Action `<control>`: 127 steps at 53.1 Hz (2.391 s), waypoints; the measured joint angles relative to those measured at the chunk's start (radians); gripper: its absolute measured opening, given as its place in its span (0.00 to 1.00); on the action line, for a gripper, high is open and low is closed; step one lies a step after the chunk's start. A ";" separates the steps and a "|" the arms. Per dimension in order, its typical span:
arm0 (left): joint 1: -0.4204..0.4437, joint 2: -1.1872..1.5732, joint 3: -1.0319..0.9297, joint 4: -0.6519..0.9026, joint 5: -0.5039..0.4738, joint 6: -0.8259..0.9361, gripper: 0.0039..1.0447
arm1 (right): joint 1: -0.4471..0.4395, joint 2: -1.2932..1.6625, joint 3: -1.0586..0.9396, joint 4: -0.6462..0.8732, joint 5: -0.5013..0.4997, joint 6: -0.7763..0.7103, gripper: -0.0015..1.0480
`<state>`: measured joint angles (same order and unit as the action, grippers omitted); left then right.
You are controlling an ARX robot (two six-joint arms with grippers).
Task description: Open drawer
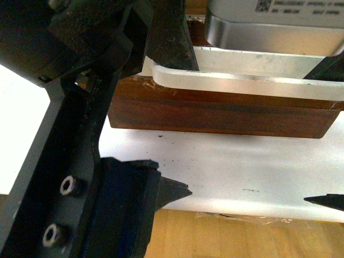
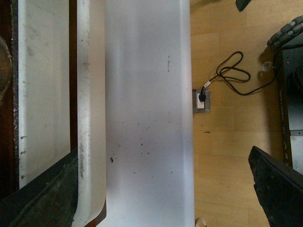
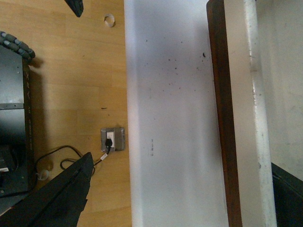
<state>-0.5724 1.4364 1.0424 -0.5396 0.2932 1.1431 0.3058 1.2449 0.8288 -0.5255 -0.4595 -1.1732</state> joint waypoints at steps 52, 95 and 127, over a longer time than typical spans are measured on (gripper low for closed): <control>0.249 -0.607 -0.725 0.980 -0.239 -0.721 0.94 | -0.369 -0.641 -0.560 0.632 -0.137 0.488 0.91; 0.187 -1.275 -1.032 0.606 -0.678 -1.232 0.86 | -0.636 -1.069 -0.805 0.584 -0.089 1.044 0.84; 0.566 -1.433 -1.032 0.540 -0.296 -1.151 0.04 | -0.310 -1.240 -0.822 0.525 0.456 1.161 0.01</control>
<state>-0.0059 0.0032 0.0101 0.0006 -0.0025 -0.0078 -0.0044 0.0048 0.0067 -0.0002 -0.0032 -0.0124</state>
